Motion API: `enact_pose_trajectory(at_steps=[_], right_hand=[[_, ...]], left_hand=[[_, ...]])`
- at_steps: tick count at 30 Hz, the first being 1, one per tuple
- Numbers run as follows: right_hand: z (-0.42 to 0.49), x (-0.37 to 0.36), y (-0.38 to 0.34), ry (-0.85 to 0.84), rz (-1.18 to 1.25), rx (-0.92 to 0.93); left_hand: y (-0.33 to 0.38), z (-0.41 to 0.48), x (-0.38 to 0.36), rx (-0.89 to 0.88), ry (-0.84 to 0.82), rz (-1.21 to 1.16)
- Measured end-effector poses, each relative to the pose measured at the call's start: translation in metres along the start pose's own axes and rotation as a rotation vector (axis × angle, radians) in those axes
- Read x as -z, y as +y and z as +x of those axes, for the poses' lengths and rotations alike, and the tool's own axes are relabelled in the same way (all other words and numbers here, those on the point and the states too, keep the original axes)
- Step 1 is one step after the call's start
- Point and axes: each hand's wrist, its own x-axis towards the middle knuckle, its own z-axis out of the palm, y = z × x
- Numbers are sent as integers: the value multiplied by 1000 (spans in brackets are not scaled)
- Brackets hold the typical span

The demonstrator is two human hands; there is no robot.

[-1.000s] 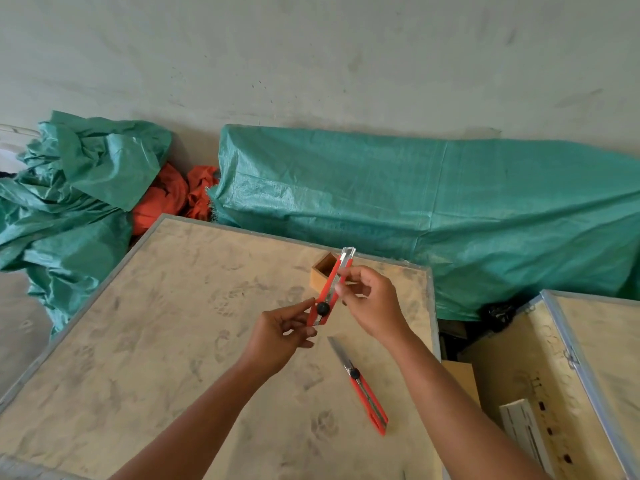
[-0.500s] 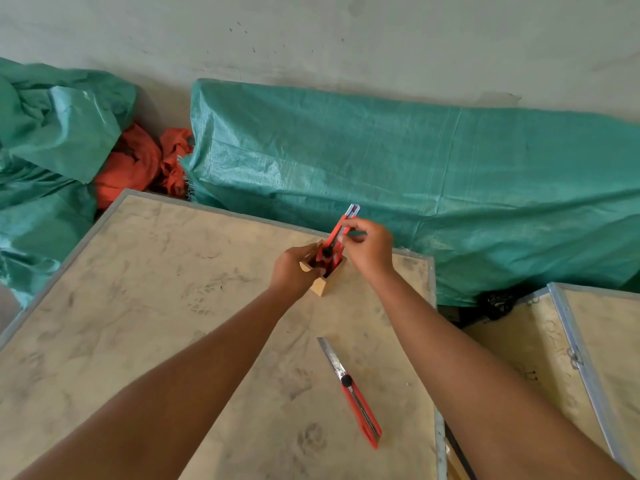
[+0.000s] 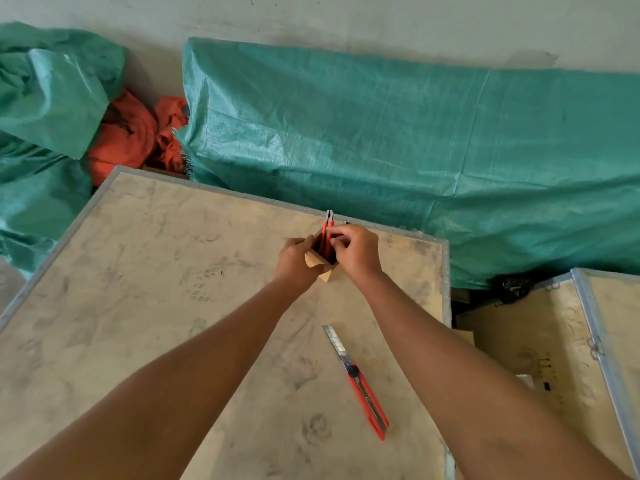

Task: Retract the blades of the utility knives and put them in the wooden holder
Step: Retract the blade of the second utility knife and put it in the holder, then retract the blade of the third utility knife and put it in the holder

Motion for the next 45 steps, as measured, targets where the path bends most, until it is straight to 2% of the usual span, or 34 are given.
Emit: enact_pose_trajectory(at_steps=[11, 18, 21, 25, 30, 36, 42, 45], right_hand=[[-61, 39, 14, 41, 30, 38], [-123, 50, 47, -152, 50, -146], [-145, 48, 62, -262, 39, -196], [-166, 39, 81, -405, -43, -210], [-188, 24, 98, -560, -97, -196], [-189, 25, 101, -596, -83, -162], [-195, 29, 100, -612, 16, -281], [-199, 31, 99, -563, 99, -339]], left_hand=[[8, -51, -1, 63, 93, -73], [-15, -150, -55, 238, 26, -184], [-24, -185, -91, 301, -53, -126], [-31, -210, -133, 374, -120, -47], [-22, -222, -150, 407, -83, 5], [-20, -227, -157, 422, -25, -51], [-25, -234, -156, 387, -44, -172], [-30, -235, -150, 353, -59, -272]])
